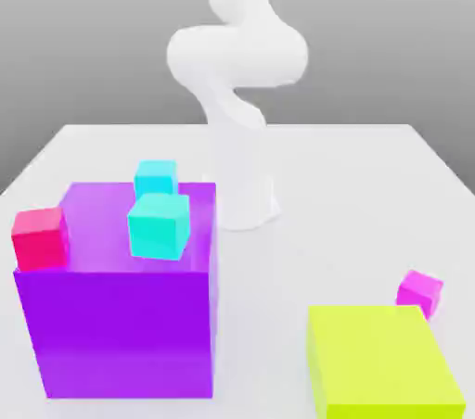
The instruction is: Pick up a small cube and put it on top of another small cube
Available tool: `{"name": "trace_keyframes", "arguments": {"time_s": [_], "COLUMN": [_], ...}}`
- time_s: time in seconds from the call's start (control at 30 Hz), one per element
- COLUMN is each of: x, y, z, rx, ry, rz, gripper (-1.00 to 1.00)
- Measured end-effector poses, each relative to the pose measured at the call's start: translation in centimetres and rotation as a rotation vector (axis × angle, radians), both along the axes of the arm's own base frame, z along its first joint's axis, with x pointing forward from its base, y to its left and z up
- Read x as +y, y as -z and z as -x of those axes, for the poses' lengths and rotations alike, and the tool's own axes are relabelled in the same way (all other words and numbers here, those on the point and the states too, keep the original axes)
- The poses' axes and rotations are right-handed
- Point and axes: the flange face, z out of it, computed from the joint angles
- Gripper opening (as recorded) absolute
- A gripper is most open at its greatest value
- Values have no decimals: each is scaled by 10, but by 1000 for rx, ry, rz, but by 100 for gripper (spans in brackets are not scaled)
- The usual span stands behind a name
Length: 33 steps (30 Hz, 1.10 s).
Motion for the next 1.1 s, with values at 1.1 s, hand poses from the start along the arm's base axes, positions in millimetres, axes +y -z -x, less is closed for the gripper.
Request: {"name": "trace_keyframes", "arguments": {"time_s": [1.1], "x": [241], "y": [449], "z": [28], "rx": [607], "ry": [505], "rz": [-200], "gripper": [0]}}
